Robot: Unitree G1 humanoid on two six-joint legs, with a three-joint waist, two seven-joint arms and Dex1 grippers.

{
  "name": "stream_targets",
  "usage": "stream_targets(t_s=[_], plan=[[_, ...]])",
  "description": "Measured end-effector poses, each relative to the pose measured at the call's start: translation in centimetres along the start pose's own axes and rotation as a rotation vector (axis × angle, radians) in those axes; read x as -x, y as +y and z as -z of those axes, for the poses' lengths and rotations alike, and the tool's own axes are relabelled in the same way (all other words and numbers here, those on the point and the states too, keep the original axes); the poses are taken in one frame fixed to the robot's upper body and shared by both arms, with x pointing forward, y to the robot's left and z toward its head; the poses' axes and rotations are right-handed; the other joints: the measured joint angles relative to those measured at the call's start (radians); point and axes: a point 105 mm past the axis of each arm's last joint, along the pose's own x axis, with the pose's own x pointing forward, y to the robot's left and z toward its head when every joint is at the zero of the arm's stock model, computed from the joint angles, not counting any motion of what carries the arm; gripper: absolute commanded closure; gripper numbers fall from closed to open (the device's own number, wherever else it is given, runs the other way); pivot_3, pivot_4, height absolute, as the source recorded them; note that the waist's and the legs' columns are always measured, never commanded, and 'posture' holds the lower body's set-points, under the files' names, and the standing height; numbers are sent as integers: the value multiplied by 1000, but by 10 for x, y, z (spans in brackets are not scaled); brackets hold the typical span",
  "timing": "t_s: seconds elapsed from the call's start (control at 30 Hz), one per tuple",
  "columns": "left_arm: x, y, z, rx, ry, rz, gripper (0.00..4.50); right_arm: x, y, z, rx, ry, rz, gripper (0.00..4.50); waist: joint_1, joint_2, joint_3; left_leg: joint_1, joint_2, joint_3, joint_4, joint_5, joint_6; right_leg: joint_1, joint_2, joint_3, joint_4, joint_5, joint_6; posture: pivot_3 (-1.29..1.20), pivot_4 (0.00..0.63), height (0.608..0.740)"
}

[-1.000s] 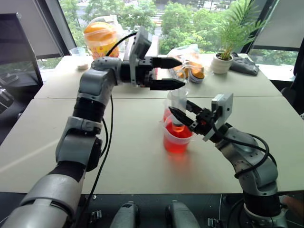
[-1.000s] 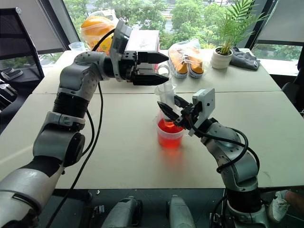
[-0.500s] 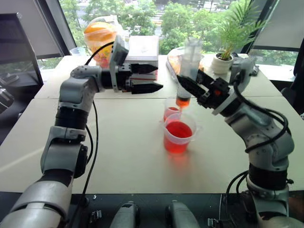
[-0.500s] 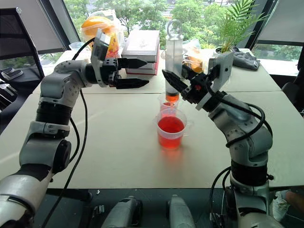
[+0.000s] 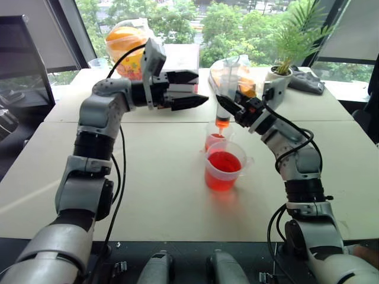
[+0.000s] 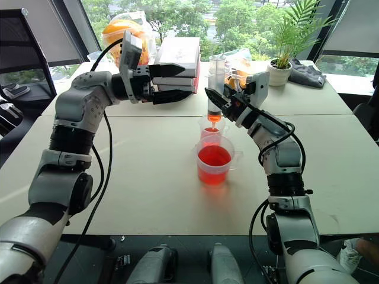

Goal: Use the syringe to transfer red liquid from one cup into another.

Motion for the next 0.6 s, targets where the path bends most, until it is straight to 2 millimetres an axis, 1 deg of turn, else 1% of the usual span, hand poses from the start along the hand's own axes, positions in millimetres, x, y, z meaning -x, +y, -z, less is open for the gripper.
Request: stream_targets(t_s=[0.13,0.23,0.3,0.37,0.47,0.5,0.6], plan=[[-26,14,-18,-22,-42,-54,66,-1,2,-1,24,-11,-7,3016,1,0,0,0,0,0,0,0,0,0,0,-1,0,0,0,0,150,740],[-42,19,-28,-21,-52,-71,66,-1,3,2,32,-4,-9,3016,-3,0,0,0,0,0,-1,0,0,0,0,-1,0,0,0,0,150,740],[-49,21,-26,-2,-48,-85,66,0,3,4,34,2,-4,3016,-5,0,0,0,0,0,-1,0,0,-1,1,-1,0,0,0,0,150,740],[-54,24,-20,36,-39,-106,66,1,2,5,38,6,-3,3016,-6,0,0,0,0,1,-1,0,0,-1,1,-1,1,0,0,0,150,740],[-56,26,-6,76,-12,-129,849,1,2,5,41,9,-2,3016,-7,0,0,0,0,1,-1,0,0,-1,1,-1,1,0,0,0,150,740],[-56,26,-2,85,-5,-134,1385,1,2,5,44,11,-1,3016,-6,0,0,0,0,1,-1,0,0,-1,1,-1,1,0,0,0,150,740],[-56,27,-1,87,5,-138,2761,1,2,8,45,21,0,3016,-4,0,0,0,0,1,-1,0,0,-1,1,-1,0,0,0,0,150,740]])
